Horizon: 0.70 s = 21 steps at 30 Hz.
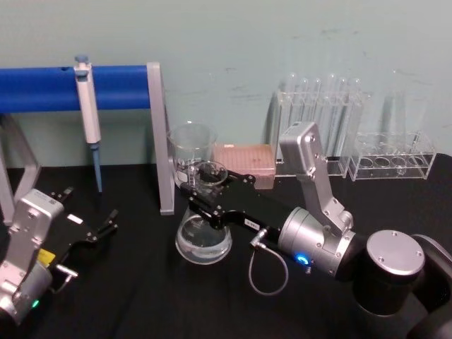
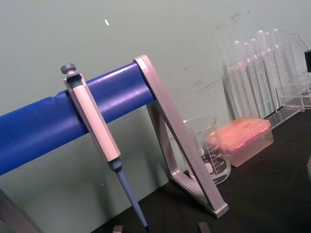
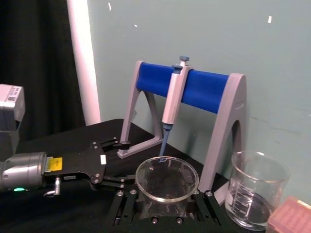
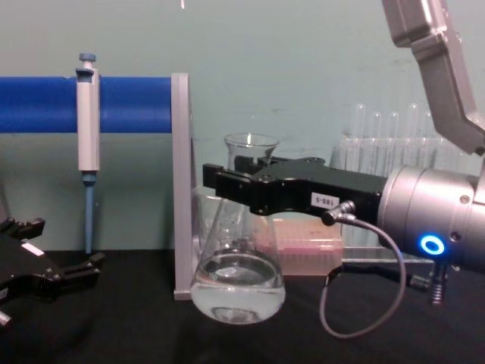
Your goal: Grasp the erlenmeyer flask with one hand, shake it three times, then place it back.
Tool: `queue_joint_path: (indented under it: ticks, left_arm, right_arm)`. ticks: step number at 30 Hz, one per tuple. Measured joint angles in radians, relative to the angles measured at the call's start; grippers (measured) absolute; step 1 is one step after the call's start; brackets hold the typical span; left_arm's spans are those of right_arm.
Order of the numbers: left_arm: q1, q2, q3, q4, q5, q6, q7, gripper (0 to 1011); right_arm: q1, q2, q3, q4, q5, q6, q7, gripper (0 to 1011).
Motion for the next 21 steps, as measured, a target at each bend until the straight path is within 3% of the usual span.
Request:
queue_joint_path:
  ticks: [9,21]
  left_arm:
    - [0.000,0.000,0.000,0.000,0.000,0.000,0.000,1001]
    - [0.000,0.000,0.000,0.000,0.000,0.000,0.000,1001]
  right_arm:
    - [0.002,0.010,-0.010,-0.005,0.012,-0.005,-0.007,453]
    - [-0.022,0.030,0.035,-0.024,0.001,-0.010,-0.079,452]
